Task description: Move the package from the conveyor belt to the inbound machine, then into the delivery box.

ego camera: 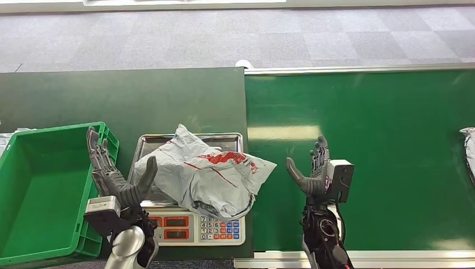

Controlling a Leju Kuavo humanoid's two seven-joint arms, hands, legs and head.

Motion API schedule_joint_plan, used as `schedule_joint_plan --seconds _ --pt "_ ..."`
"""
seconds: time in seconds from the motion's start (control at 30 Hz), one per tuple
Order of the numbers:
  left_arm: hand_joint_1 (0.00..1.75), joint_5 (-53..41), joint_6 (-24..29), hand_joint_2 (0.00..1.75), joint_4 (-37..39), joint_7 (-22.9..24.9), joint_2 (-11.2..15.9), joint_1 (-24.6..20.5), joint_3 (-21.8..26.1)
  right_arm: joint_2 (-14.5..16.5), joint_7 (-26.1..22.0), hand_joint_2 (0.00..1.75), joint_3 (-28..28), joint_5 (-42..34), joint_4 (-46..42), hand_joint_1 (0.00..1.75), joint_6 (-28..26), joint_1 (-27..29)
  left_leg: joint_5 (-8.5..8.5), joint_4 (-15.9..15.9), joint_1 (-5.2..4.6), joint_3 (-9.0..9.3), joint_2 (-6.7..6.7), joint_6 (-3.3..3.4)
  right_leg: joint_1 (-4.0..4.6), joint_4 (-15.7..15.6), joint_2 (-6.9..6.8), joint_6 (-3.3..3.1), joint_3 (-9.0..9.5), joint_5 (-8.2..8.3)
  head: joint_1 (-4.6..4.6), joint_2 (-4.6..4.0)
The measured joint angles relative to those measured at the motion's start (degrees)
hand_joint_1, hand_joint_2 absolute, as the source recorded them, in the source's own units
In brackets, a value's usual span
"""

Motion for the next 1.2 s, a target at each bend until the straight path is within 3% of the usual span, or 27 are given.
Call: schedule_joint_plan --seconds 0.27,0.47,0.8,1.07,1.2 --pt "0.00 -5.0 -20.0 1.75 -1.8 0.0 2.9 -0.1 1.2 0.0 0.5 1.75 0.0 1.4 -1.7 0.00 2.2 1.3 0.00 0.0 0.00 0.01 0.04 0.00 0.00 0.0 0.01 0.00 0.01 0.00 0.01 0.00" --pt "0.00 -9.0 -30.6 1.75 -2.1 0.0 7.8 -0.4 3.8 -0.2 0.2 1.75 0.0 3.0 -1.9 0.00 3.9 1.4 0.00 0.0 0.01 0.02 0.06 0.00 0.02 0.0 0.03 -0.01 0.00 0.00 0.00 0.00" --pt "0.00 -15.5 -32.3 1.75 -0.7 2.4 13.6 -1.2 9.3 -0.2 1.1 1.75 0.0 4.9 -2.4 0.00 5.3 2.4 0.00 0.0 0.01 0.02 0.06 0.00 0.02 0.0 0.03 -0.01 0.00 -0.01 0.00 0.00" --pt "0.00 -16.0 -32.8 1.75 0.5 2.7 14.7 -1.8 10.6 -0.2 1.1 1.75 0.0 5.0 -2.4 0.00 5.5 2.6 0.00 0.0 0.01 0.03 0.06 -0.01 0.02 0.0 0.03 -0.01 0.00 -0.01 0.01 0.00" --pt "0.00 -19.8 -37.3 1.75 1.5 5.1 15.8 -2.4 10.6 -0.2 1.3 1.75 0.0 5.5 -2.4 0.00 5.9 2.6 0.00 0.0 0.03 0.02 0.06 -0.01 0.04 0.0 0.03 -0.01 0.00 -0.01 0.01 0.00"
